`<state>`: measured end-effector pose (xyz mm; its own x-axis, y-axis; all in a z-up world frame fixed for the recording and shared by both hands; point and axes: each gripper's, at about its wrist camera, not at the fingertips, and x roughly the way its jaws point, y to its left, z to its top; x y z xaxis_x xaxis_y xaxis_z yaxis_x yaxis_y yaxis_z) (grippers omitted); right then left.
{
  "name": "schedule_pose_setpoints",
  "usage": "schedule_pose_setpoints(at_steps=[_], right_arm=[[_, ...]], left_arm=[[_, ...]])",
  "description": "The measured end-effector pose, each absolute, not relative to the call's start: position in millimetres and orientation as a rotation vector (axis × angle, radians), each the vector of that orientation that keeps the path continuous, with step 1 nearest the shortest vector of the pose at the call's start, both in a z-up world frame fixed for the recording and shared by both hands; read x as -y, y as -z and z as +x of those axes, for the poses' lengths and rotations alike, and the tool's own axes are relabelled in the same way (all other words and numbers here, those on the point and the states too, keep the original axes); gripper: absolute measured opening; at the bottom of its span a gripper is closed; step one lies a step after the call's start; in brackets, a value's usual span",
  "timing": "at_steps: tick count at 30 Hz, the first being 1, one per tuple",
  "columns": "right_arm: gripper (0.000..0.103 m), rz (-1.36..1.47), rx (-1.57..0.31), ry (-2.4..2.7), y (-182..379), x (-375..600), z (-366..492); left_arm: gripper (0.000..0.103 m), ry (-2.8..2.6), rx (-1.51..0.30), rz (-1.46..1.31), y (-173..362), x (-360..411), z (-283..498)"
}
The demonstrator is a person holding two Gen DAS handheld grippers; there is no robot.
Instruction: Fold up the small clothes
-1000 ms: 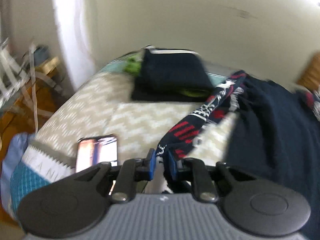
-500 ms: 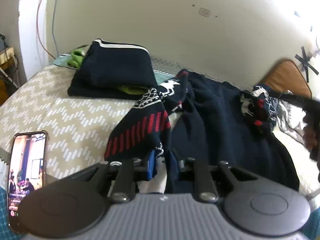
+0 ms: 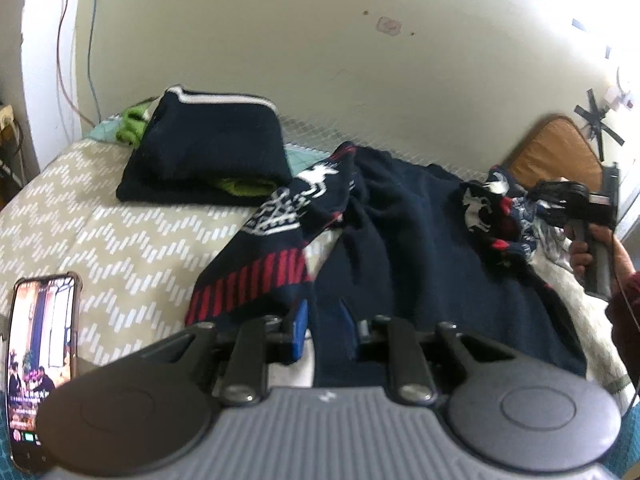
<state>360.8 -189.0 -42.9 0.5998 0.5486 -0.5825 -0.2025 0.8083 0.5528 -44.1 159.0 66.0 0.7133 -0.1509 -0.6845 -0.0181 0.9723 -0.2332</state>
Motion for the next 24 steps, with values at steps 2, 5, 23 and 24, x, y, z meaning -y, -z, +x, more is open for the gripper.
schedule_pose_setpoints(at_steps=[2,5,23,24], right_arm=[[0.008,0.446,-0.772,-0.429,25,188,356],[0.008,0.499,-0.539,-0.380,-29,227,321],[0.051,0.521,-0.507,-0.050,-12,352,169],[0.051,0.501,-0.540,-0.159,-9,342,158]], left_arm=[[0.015,0.100,-0.755,-0.225,-73,-154,-45],[0.011,0.148,-0.736,-0.202,-80,-141,-43],[0.016,0.107,-0.819,-0.106,-62,-150,-50],[0.016,0.110,-0.838,-0.097,-58,-152,-56]])
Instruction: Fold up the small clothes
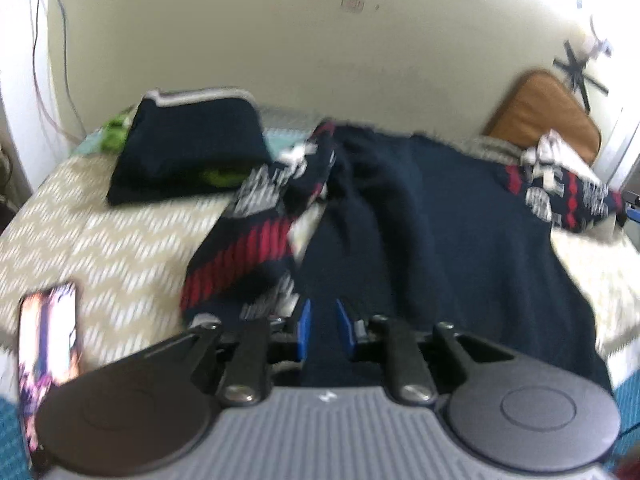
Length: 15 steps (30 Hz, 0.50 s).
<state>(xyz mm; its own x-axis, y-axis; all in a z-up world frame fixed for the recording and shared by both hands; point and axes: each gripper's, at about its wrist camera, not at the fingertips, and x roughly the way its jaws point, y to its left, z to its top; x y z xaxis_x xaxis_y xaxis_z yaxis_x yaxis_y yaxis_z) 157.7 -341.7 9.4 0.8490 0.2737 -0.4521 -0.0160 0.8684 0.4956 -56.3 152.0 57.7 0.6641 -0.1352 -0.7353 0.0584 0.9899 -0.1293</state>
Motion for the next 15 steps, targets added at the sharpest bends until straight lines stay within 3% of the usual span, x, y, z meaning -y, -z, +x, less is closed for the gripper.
schedule_pose_setpoints(at_steps=[6,15], right_arm=[[0.051,0.381,-0.804,-0.711,9,283,75],[0.051,0.378,-0.958,-0.787,22,271,12]], left_arm=[[0.019,0.131,-0.910,-0.033,-42,-144,-86],[0.028,0.024,-0.928,0.007,-44,-163,-134]])
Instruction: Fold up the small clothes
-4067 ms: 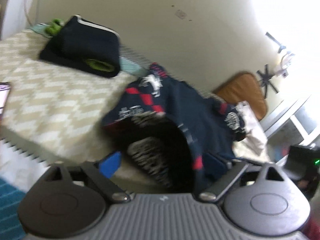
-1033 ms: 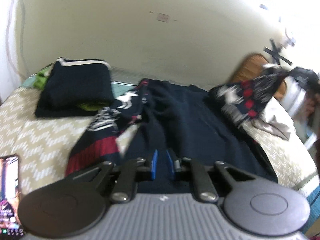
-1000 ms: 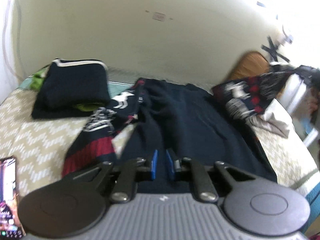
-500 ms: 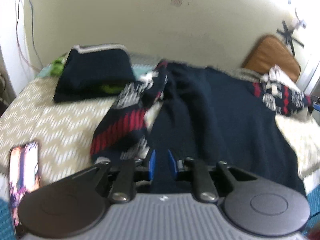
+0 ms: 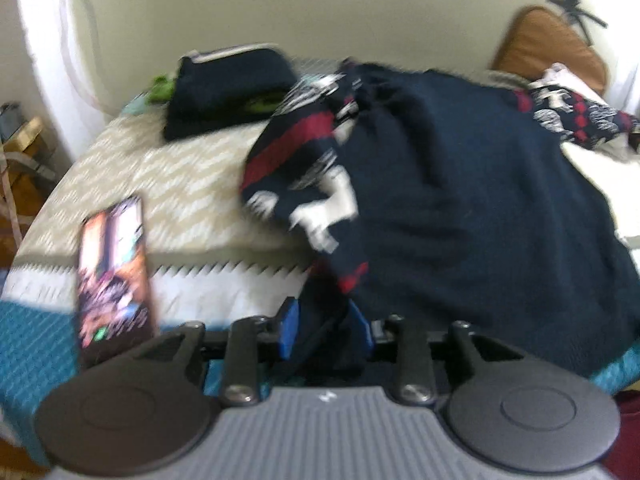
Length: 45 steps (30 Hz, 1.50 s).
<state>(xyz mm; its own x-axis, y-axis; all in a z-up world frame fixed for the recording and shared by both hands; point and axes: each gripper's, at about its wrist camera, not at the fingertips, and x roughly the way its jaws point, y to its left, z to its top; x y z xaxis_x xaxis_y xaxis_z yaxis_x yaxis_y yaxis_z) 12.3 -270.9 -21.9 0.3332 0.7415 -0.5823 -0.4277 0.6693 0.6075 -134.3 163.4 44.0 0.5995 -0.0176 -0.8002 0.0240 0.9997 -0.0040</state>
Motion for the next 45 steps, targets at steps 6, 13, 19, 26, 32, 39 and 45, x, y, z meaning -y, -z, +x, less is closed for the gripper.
schedule_pose_setpoints(at_steps=[6,13,19,26,32,39,45], right_arm=[[0.051,0.386,-0.943,-0.766,23,267,10],[0.051,0.388,-0.929,-0.745,24,265,12],[0.051,0.380,-0.919,-0.736,19,269,4],[0.052,0.383,-0.951,-0.689,21,277,-1],[0.053,0.394,-0.973,-0.723,28,266,2],[0.006,0.307,-0.931,-0.747,31,242,1],[0.005,0.257,-0.832,-0.627,-19,300,-19]], left_arm=[[0.027,0.232,-0.824,-0.102,-60,-149,-151],[0.005,0.199,-0.900,-0.135,-21,-152,-100],[0.006,-0.110,-0.797,-0.204,-50,-219,-103],[0.042,0.038,-0.892,-0.068,-36,-179,-134],[0.035,0.074,-0.934,-0.032,-15,-154,-142],[0.009,0.164,-0.936,-0.046,-30,-148,-146],[0.009,0.286,-0.875,-0.072,-71,-140,-182]])
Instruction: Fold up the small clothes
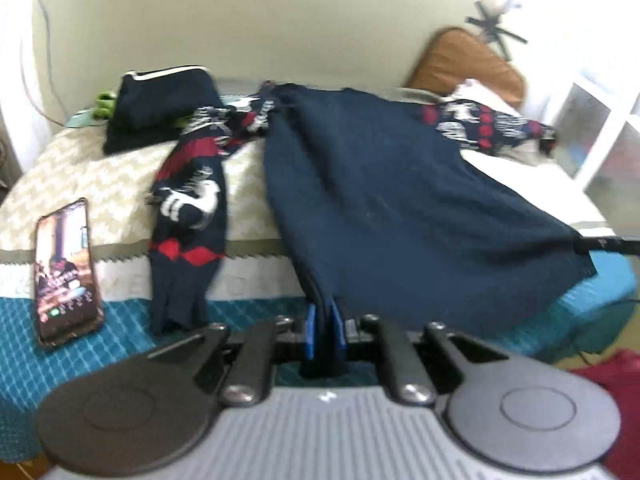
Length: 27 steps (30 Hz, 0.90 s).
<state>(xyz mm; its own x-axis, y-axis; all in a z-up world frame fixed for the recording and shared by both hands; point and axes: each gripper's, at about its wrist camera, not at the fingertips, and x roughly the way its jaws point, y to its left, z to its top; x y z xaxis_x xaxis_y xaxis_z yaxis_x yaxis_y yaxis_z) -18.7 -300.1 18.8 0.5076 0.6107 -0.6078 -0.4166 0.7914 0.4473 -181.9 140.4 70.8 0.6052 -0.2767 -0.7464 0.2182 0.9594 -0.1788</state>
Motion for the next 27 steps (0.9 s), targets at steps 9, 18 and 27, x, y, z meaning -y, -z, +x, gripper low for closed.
schedule_pose_setpoints(at_steps=[9,18,27], right_arm=[[0.020,0.172,-0.945,-0.484,-3,320,-14],[0.036,0.263,-0.798,-0.610,-42,281,29],[0.036,0.215,-0.840,-0.913,-39,151,88]], left_arm=[[0.021,0.272,-0.997,-0.097,-28,-137,-175],[0.074,-0.138,-0.769,-0.008,-52,-182,-142],[0.007,0.152,-0.903,-0.350,-54,-206,-103]])
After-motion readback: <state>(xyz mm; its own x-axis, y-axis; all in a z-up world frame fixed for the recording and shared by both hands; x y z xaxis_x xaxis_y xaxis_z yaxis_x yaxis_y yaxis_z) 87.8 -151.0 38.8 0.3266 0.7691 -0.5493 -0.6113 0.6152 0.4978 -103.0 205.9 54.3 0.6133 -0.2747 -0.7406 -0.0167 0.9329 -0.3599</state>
